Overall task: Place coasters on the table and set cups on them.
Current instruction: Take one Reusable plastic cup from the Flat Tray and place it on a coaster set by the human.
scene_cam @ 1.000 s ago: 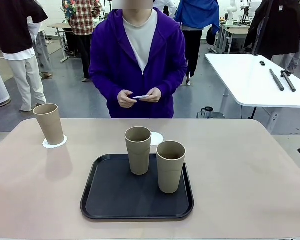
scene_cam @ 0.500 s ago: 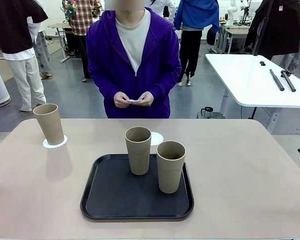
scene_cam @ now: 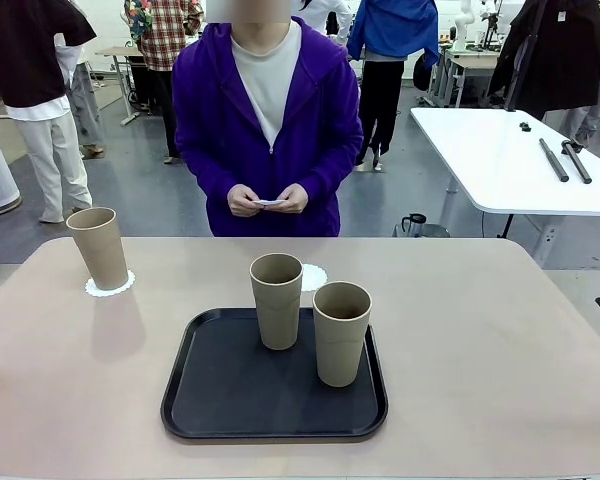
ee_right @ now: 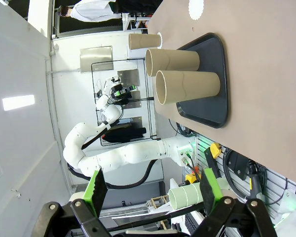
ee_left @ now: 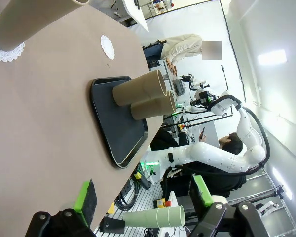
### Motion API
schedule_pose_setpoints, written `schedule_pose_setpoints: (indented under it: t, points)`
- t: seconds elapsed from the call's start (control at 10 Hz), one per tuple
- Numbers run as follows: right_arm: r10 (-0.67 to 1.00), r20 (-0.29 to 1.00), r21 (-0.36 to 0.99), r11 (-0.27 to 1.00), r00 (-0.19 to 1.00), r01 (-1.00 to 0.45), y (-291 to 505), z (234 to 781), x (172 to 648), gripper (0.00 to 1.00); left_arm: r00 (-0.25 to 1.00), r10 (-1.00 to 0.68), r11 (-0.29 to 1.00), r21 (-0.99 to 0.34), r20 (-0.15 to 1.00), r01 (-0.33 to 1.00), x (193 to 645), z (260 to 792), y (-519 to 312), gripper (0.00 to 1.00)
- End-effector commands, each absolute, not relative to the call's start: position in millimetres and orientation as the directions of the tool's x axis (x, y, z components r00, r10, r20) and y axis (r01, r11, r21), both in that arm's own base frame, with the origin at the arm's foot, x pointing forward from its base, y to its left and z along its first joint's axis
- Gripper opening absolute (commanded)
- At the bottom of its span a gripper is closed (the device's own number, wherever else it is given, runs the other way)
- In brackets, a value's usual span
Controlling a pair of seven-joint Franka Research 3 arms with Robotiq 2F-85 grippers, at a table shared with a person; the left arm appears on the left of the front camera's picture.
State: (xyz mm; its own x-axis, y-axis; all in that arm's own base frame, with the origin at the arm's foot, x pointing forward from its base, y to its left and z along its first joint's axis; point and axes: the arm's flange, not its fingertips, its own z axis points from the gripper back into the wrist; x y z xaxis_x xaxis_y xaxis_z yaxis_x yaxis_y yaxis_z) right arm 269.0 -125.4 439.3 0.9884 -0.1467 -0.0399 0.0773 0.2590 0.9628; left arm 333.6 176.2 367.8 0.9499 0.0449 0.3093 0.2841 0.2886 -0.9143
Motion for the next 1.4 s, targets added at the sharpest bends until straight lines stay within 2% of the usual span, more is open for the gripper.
schedule_pose_setpoints:
  t: [0.0, 0.2, 0.4, 0.6, 0.8, 1.1, 1.3]
  points:
    - [-0.145, -0.039, 0.965, 0.252, 0.989, 0.075, -124.1, 440.3, 269.0, 1.0, 0.902, 0.001, 0.338, -0.849, 0.432, 0.406, 331.1, 382.2, 161.8, 1.0]
    - [-0.145, -0.039, 0.965, 0.252, 0.989, 0.075, -124.1, 440.3, 269.0, 1.0, 0.806, -0.154, 0.46, -0.68, 0.572, 0.571, 336.8, 420.8, 121.6, 1.0]
    - [-0.145, -0.039, 0.965, 0.252, 0.989, 0.075, -124.1, 440.3, 269.0, 1.0, 0.684, -0.36, 0.45, -0.524, 0.635, 0.723, 335.8, 469.0, 59.8, 1.0]
    - [-0.145, -0.039, 0.965, 0.252, 0.989, 0.075, -124.1, 440.3, 269.0, 1.0, 0.531, -0.595, 0.426, -0.323, 0.603, 0.845, 338.3, 496.3, -15.6, 1.0]
    - [-0.145, -0.039, 0.965, 0.252, 0.989, 0.075, -124.1, 440.3, 269.0, 1.0, 0.416, -0.752, 0.398, -0.151, 0.511, 0.905, 345.9, 509.3, -70.6, 1.0]
    - [-0.145, -0.039, 0.965, 0.252, 0.989, 0.075, -124.1, 440.3, 269.0, 1.0, 0.402, -0.837, 0.43, -0.007, 0.371, 0.903, 384.4, 498.0, -118.4, 1.0]
    - [-0.145, -0.039, 0.965, 0.252, 0.989, 0.075, -124.1, 440.3, 269.0, 1.0, 0.413, -0.859, 0.428, -0.017, 0.303, 0.903, 418.2, 480.5, -134.5, 1.0]
